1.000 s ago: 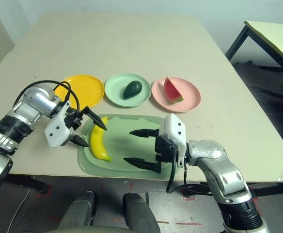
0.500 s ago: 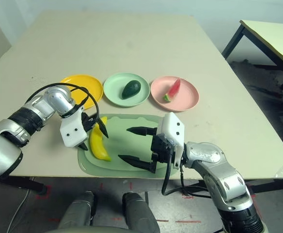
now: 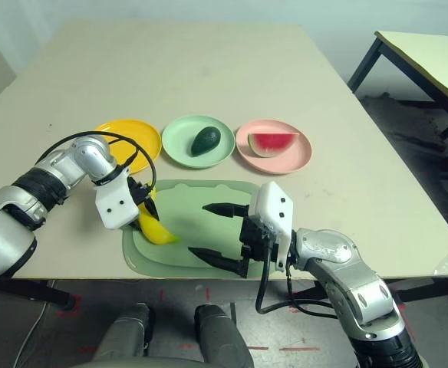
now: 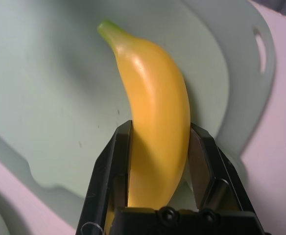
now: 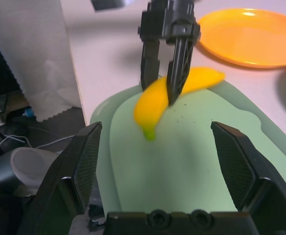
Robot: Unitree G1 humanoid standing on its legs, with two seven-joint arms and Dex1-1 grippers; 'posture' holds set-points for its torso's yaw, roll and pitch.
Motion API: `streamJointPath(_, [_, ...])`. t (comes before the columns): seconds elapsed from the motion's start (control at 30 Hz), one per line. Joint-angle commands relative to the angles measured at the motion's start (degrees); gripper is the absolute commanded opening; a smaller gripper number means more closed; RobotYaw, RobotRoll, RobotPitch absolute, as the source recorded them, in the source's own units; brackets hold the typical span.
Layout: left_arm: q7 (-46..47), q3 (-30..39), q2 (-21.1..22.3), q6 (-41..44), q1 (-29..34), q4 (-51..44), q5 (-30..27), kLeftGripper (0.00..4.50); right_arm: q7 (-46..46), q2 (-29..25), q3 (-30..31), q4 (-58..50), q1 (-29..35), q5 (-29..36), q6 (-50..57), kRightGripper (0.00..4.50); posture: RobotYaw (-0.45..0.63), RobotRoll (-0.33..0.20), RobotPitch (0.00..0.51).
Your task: Place the fruits into color-matched plates.
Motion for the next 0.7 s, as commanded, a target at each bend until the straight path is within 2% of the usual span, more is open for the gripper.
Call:
streamJointPath(0.03, [0.9, 5.0, 1.5, 0.9, -3.5, 4.1, 3.2, 1.71, -3.3, 1.6, -0.8, 0.6, 0.9, 0.0, 0.6, 4.5, -0.15, 0.0, 0.133])
streamJointPath(0.1, [3.2, 7.3, 2.0, 1.0, -5.0, 7.4, 6.1, 1.71, -4.6, 2.3, -1.0, 0.7, 0.9, 0.2, 0.9, 4.5, -0.15, 0.0, 0.133])
streamJointPath(0.27, [16.5, 9.4, 5.0, 2.1, -9.5, 15.7, 17.8, 1.71, -10.4, 5.7, -0.5, 0.6, 0.3, -0.9, 1.3, 4.5, -0.14, 0.0, 0.132])
streamJointPath(0.5, [33.3, 9.5, 4.9, 6.2, -11.5, 22.5, 29.2, 1.71, -13.5, 7.0, -0.3, -1.3, 0.5, 0.1, 3.9, 4.5, -0.16, 0.0, 0.131])
streamJointPath(0.7, [43.8, 10.1, 3.0, 10.5, -9.8, 26.0, 34.5, 1.71, -13.8, 5.0, -3.6, -1.2, 1.6, 1.1, 5.0, 4.5, -0.16, 0.0, 0.13])
